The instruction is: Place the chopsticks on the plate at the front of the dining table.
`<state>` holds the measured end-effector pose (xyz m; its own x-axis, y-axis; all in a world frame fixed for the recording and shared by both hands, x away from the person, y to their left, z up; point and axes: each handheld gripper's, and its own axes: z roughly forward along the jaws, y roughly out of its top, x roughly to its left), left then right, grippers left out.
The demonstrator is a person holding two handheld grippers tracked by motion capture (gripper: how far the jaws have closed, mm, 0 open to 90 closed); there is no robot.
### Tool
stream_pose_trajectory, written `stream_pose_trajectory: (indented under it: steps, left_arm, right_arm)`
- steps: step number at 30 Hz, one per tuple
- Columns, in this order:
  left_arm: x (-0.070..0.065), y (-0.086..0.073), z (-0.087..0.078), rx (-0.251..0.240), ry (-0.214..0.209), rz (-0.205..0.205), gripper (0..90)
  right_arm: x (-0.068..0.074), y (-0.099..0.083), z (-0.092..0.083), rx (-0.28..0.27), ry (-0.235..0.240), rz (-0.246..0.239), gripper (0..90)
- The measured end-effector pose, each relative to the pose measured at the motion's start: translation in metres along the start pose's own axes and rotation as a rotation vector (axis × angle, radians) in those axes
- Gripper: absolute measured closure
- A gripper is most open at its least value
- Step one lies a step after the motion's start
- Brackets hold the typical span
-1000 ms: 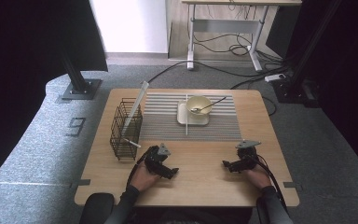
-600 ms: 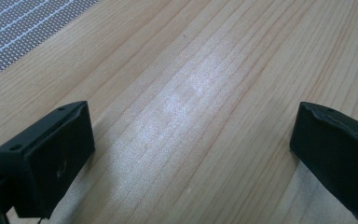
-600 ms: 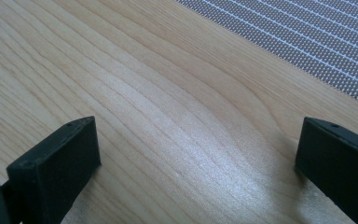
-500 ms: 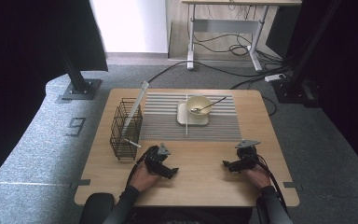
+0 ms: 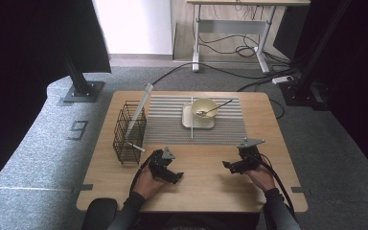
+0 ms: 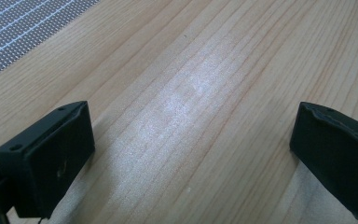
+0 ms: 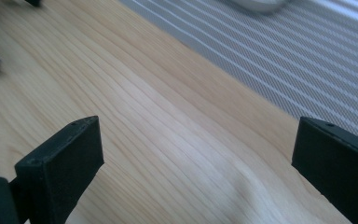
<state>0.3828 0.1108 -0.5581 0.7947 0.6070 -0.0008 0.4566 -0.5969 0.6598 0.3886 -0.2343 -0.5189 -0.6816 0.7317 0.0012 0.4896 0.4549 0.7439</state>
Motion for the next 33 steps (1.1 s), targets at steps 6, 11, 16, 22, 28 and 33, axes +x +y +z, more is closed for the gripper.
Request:
stream_pose_trajectory:
  steps: [6, 11, 16, 22, 28, 33]
  left_arm:
    - [0.000, 0.000, 0.000, 0.000, -0.001, 0.002, 0.0]
    - [0.000, 0.000, 0.000, 0.000, -0.001, 0.002, 0.0]
    - [0.000, 0.000, 0.000, 0.000, 0.000, 0.000, 0.0]
    - [0.000, 0.000, 0.000, 0.000, 0.001, -0.001, 0.0]
    - [0.000, 0.000, 0.000, 0.000, 0.001, -0.003, 0.0]
    - [0.000, 0.000, 0.000, 0.000, 0.001, -0.002, 0.0]
  right_arm:
    - [0.015, 0.026, -0.008, -0.026, 0.026, -0.029, 1.4]
    - [0.027, 0.047, -0.011, -0.038, 0.048, -0.060, 1.0]
    - [0.040, 0.066, -0.010, -0.040, 0.078, -0.092, 0.9]
    - [0.056, 0.090, -0.005, -0.058, 0.128, -0.122, 0.7]
    - [0.069, 0.111, 0.001, -0.071, 0.168, -0.141, 0.7]
    - [0.080, 0.127, 0.005, -0.082, 0.200, -0.156, 0.8]
